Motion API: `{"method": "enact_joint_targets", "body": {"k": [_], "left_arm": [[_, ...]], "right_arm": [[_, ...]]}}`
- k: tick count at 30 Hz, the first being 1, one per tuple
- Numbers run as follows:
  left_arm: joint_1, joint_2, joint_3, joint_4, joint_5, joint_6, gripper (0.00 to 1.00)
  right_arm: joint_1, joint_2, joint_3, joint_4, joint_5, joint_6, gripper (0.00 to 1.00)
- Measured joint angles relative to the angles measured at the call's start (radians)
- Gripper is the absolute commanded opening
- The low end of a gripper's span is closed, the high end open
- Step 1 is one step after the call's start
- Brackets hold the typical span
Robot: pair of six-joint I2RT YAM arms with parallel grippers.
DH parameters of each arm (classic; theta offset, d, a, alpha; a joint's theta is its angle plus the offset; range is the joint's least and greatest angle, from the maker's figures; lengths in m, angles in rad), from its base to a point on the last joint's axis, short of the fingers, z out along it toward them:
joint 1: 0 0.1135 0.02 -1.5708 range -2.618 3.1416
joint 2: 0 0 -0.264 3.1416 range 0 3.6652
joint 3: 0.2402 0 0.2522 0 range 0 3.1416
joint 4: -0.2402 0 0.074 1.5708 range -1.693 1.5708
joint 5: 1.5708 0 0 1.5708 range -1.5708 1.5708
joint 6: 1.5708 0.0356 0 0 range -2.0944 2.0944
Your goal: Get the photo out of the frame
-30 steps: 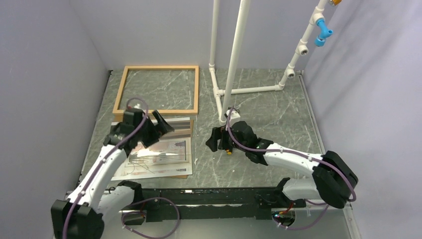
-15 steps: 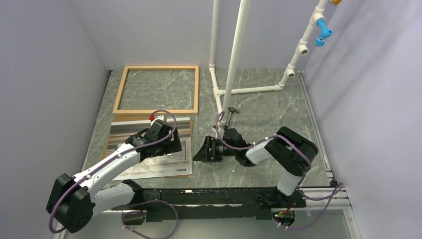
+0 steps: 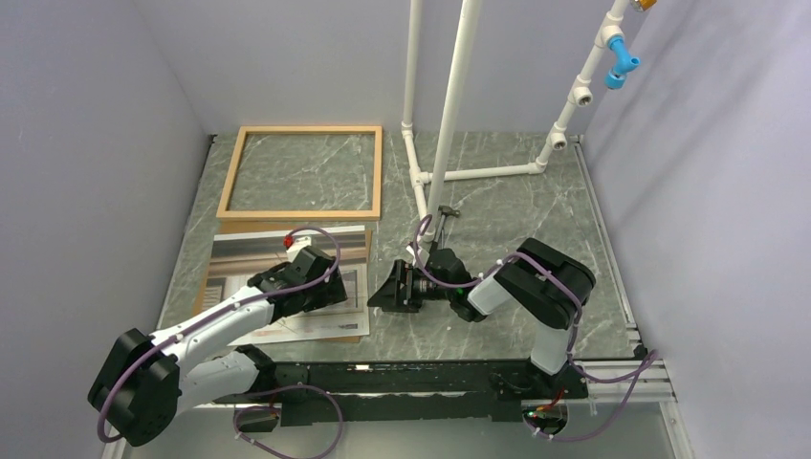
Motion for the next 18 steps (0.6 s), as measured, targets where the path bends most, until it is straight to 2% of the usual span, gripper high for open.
{"method": "enact_joint_targets", "body": {"k": [5,18], "left_arm": [[-0.008,0.000,-0.003,0.013,-0.014,-0.017,0.99],[-0.021,0.000,-0.020,0.018,-0.032,-0.027,0.99]], "right_arm": [[-0.003,0.027,0.013,0.020,-0.004,-0.001,0.69],[-0.015,0.093,0.062,0.046,-0.031,-0.003,0.59]]}}
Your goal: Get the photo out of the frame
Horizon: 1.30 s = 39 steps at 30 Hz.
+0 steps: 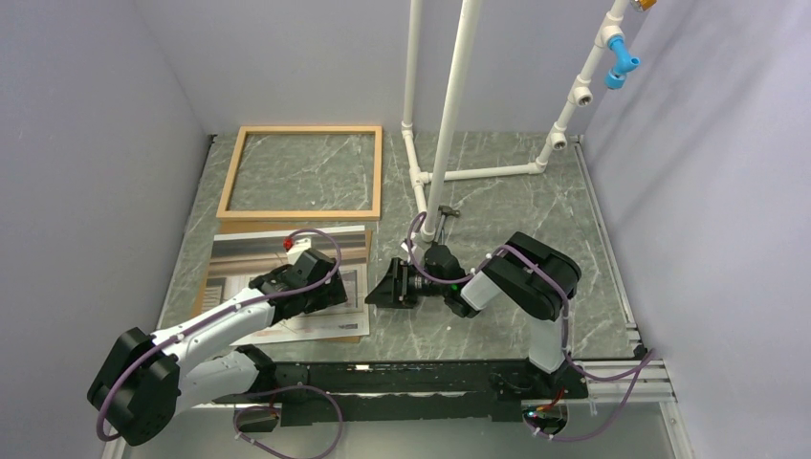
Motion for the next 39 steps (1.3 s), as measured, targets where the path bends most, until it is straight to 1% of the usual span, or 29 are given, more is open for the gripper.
{"method": "enact_joint_targets", "body": {"k": [12,19,21,24,29,31,39], "left_arm": [[-0.017,0.005,0.000,0.003,-0.018,-0.011,0.99],[-0.022,0.005,0.000,0.002,-0.024,-0.014,0.99],[-0.023,0.005,0.000,0.002,-0.025,-0.014,1.00],[-0.024,0.005,0.000,0.003,-0.025,-0.014,0.99],[-0.027,0.008,0.000,0.004,-0.025,-0.014,0.99],[-0.028,0.011,0.000,0.006,-0.026,-0.014,0.99],[-0.034,0.014,0.000,0.006,-0.032,-0.014,1.00]], "right_arm": [[-0.005,0.051,0.002,0.078,-0.043,0.043,0.50],[-0.011,0.072,0.007,0.138,-0.072,0.077,0.48],[-0.012,0.077,0.007,0.143,-0.072,0.083,0.50],[-0.013,0.066,0.008,0.087,-0.049,0.059,0.52],[-0.016,-0.021,0.008,-0.076,0.027,-0.032,0.55],[-0.018,-0.039,0.011,-0.113,0.040,-0.058,0.55],[-0.017,0.001,0.067,-0.115,0.028,-0.071,0.52]]}}
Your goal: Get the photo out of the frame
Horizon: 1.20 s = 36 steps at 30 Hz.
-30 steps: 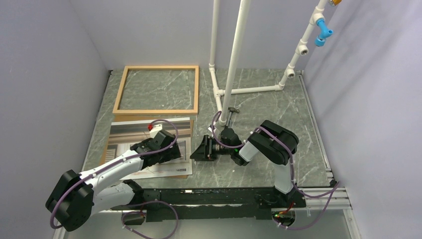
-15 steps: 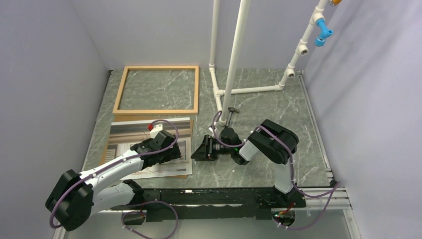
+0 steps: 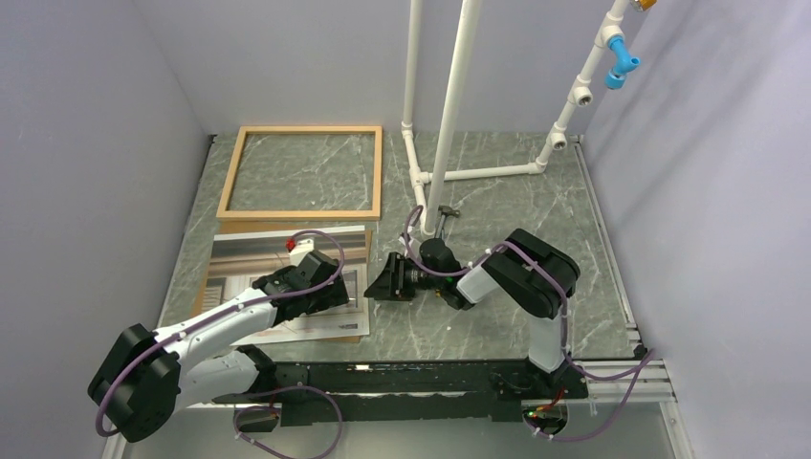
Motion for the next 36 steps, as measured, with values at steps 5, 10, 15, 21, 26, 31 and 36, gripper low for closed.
{"method": "enact_joint_targets", "body": {"k": [5,10,15,21,26,31,36], "left_arm": [[-0.002,0.002,0.000,0.000,-0.001,0.000,0.99],[-0.003,0.006,0.001,0.000,-0.001,0.001,0.99],[-0.005,0.003,0.002,-0.002,-0.002,0.002,0.99],[-0.010,-0.050,0.003,-0.016,0.000,0.009,0.99],[-0.012,-0.092,0.023,-0.039,0.010,0.029,0.99],[-0.037,-0.095,0.058,-0.065,0.027,0.058,0.99],[-0.143,-0.093,0.091,-0.080,0.007,0.082,0.99]], "right_arm": [[0.000,0.039,0.016,0.040,-0.026,0.029,0.49],[0.000,0.079,0.016,0.101,-0.055,0.079,0.41],[0.000,0.114,0.015,0.148,-0.079,0.126,0.30],[0.000,0.115,0.012,0.162,-0.081,0.145,0.13],[0.000,0.115,0.011,0.161,-0.085,0.150,0.09],[0.000,0.108,0.005,0.161,-0.087,0.151,0.06],[0.000,0.084,0.003,0.160,-0.089,0.158,0.04]]}}
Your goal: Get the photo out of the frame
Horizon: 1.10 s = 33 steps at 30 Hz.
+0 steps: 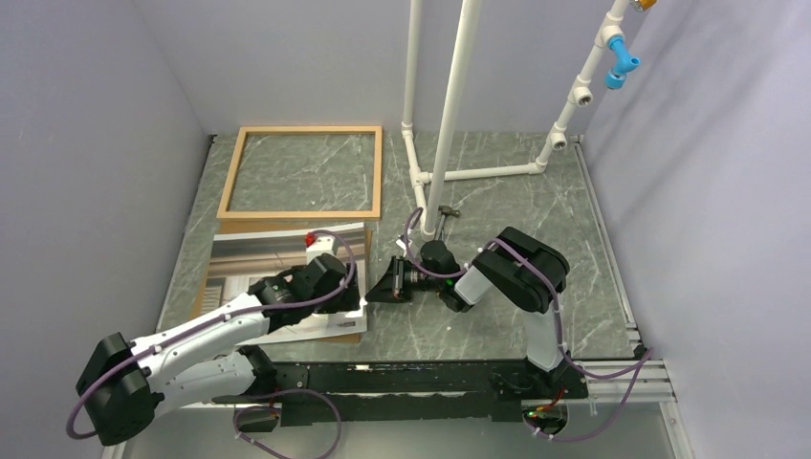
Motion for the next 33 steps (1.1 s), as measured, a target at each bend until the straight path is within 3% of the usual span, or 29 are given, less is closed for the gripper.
{"method": "enact_joint_targets", "body": {"k": [7,14,21,33], "left_arm": [[-0.191,0.077,0.061,-0.056,-0.096,-0.002,0.99],[-0.326,0.300,0.222,-0.175,-0.195,-0.053,0.99],[-0.360,0.484,0.354,-0.260,-0.261,-0.094,0.99],[-0.360,0.560,0.354,-0.301,-0.277,-0.101,0.89]], "right_arm": [[0.000,-0.017,0.000,-0.003,-0.003,0.012,0.07],[0.000,-0.021,-0.003,-0.014,-0.003,0.018,0.08],[0.000,-0.022,-0.014,-0.016,-0.003,0.019,0.08],[0.000,-0.037,-0.017,-0.021,-0.004,0.026,0.08]]}}
